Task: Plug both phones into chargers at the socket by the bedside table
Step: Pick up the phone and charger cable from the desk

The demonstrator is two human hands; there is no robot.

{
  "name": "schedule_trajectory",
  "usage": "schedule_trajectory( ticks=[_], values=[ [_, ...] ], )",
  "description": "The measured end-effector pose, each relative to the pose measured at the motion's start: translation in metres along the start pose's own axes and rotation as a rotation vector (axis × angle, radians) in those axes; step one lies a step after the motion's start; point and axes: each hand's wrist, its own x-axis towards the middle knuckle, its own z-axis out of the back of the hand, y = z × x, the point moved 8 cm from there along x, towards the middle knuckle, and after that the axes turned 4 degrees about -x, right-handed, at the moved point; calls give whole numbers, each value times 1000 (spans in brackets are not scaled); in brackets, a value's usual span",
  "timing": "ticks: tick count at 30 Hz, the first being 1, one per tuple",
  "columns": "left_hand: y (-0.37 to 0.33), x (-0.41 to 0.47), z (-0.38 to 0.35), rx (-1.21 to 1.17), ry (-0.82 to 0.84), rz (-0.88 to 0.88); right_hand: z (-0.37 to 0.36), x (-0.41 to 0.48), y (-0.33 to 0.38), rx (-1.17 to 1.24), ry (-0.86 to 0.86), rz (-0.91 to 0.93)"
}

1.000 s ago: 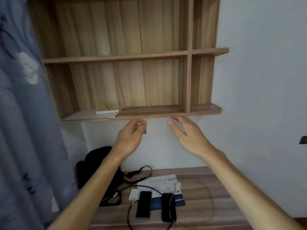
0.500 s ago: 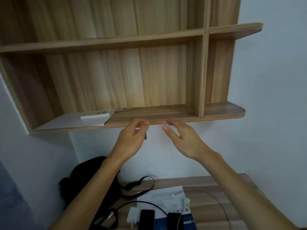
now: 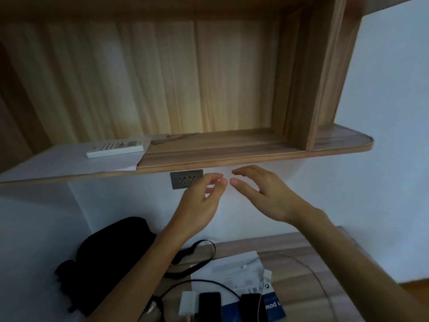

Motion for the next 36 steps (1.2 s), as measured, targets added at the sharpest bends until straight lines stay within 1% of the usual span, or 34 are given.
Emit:
schedule_trajectory(
  ticks=[6,9,14,23,27,33,36],
  values=[
    [41,5,1,-17,25,64,-33,0,-16,-10,13,-43],
    [63,4,-5,-16,34,113,-56,-7,-28,4,55,-72],
    [110,0,-15,-51,42,252,-97,-18,-51,70,161,-129],
    [194,-28,-43,10,50,486,-165,-40,-103,149,290,-231],
    [224,-44,-58,77,105,529,-191,-60,-134,129,384,-283],
    [270,-75,-89,112,173,688,-222,-94,-169,152,459,-383],
    [287,-92,-104,103,194,735,-238,-111,-181,144,501,-408]
  ],
)
